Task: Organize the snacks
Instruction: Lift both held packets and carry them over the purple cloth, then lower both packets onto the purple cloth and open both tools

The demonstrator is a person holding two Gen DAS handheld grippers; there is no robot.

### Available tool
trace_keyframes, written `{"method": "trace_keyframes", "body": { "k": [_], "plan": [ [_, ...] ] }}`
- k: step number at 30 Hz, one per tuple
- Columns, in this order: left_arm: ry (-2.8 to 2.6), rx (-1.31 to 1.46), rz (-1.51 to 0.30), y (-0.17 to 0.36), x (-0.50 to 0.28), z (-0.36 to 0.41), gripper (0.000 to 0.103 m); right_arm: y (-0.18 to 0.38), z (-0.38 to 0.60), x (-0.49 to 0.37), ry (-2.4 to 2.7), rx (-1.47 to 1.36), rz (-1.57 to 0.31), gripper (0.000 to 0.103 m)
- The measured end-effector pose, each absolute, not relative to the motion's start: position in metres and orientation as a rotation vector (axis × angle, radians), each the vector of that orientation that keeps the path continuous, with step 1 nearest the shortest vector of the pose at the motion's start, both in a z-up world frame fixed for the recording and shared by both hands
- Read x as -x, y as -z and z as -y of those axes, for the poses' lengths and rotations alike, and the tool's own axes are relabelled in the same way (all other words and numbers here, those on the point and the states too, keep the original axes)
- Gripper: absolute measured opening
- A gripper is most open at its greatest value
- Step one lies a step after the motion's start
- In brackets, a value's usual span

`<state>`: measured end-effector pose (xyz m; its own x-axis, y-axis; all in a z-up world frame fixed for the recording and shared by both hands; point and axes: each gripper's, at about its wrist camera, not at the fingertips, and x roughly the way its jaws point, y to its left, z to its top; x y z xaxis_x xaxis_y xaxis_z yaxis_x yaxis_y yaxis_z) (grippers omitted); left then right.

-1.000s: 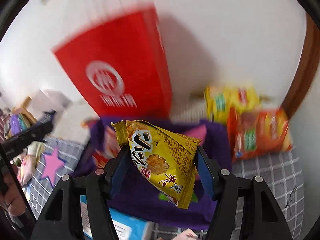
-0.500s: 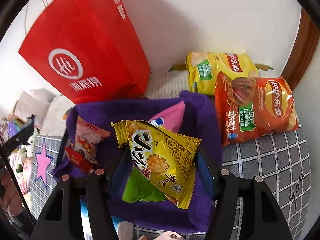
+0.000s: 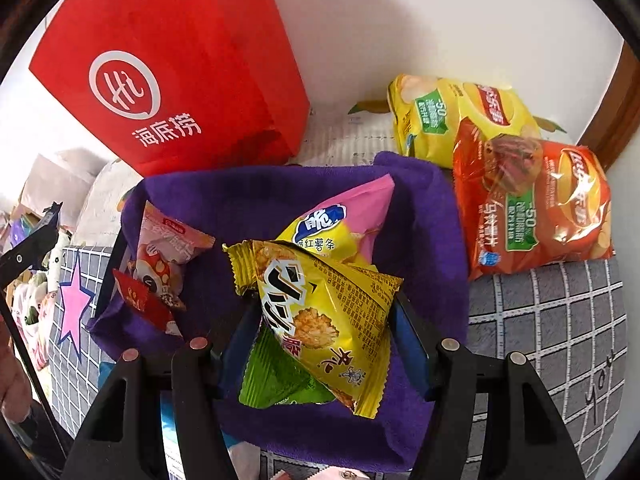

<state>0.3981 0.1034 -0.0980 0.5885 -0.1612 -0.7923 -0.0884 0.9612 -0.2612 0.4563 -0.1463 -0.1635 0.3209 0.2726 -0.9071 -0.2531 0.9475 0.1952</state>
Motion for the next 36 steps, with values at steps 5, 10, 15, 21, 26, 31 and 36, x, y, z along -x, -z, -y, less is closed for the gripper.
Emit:
{"method": "trace_keyframes", "body": {
  "k": [5, 10, 15, 21, 26, 31, 36],
  "plan": [
    [0.041, 0.289, -0.958, 0.102, -0.401, -0.103, 0.038, 0.173, 0.144, -0.459, -0.348, -0.022, -1.215, 0.065],
    [0.041, 0.289, -0.989, 0.112, -0.406, -0.100, 0.038, 0.179, 0.137, -0.461, -0.343, 0.029, -1.240, 0.066],
    [0.044, 0.290, -1.022, 0.123, -0.412, -0.097, 0.038, 0.173, 0.134, -0.459, -0.350, 0.048, -1.240, 0.068],
    [-0.008, 0.272, -1.054, 0.134, -0.417, -0.101, 0.038, 0.156, 0.139, -0.453, -0.337, 0.048, -1.205, 0.073],
    [-0.040, 0.273, -1.091, 0.146, -0.421, -0.107, 0.038, 0.140, 0.137, -0.446, -0.350, 0.051, -1.168, 0.073],
    [-0.035, 0.293, -1.119, 0.156, -0.425, -0.107, 0.038, 0.128, 0.135, -0.439, -0.362, 0.068, -1.134, 0.073],
    [-0.060, 0.311, -1.139, 0.164, -0.428, -0.113, 0.038, 0.125, 0.131, -0.437, -0.370, 0.077, -1.124, 0.073]
  ]
}}
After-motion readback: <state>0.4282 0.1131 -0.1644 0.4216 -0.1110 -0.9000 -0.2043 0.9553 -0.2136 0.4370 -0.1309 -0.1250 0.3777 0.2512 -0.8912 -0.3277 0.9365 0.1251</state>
